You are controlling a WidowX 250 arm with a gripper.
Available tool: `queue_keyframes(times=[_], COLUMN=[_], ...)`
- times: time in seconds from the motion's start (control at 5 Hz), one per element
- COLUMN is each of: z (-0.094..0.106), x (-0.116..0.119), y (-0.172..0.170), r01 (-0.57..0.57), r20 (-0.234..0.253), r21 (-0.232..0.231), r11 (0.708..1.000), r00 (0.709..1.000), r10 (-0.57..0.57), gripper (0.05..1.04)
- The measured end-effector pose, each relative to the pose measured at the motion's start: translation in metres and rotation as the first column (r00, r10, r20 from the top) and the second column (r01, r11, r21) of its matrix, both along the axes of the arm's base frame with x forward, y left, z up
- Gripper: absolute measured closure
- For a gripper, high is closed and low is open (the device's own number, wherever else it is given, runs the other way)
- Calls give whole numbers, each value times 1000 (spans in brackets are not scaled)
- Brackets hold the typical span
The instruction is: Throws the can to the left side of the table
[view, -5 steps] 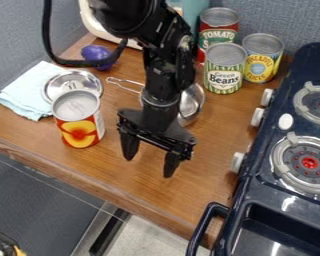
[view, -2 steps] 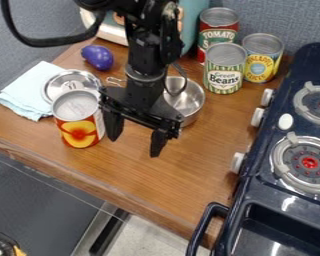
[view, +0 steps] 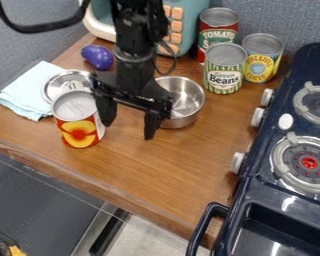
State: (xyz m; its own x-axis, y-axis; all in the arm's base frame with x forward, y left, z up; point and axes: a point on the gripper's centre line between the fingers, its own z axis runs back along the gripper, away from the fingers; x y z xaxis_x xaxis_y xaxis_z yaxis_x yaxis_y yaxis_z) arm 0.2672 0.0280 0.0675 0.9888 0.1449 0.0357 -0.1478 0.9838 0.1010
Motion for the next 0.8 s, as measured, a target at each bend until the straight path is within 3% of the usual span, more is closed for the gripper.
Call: queue_keyframes(times=[0.4, 0.8], z=[3, -14], x=[24, 28], y=[31, 37], r01=[-86, -123], r20=[-28, -88], r21=[-36, -15], r11=[996, 992], r00=[996, 989], r10=[85, 121], gripper=[85, 84])
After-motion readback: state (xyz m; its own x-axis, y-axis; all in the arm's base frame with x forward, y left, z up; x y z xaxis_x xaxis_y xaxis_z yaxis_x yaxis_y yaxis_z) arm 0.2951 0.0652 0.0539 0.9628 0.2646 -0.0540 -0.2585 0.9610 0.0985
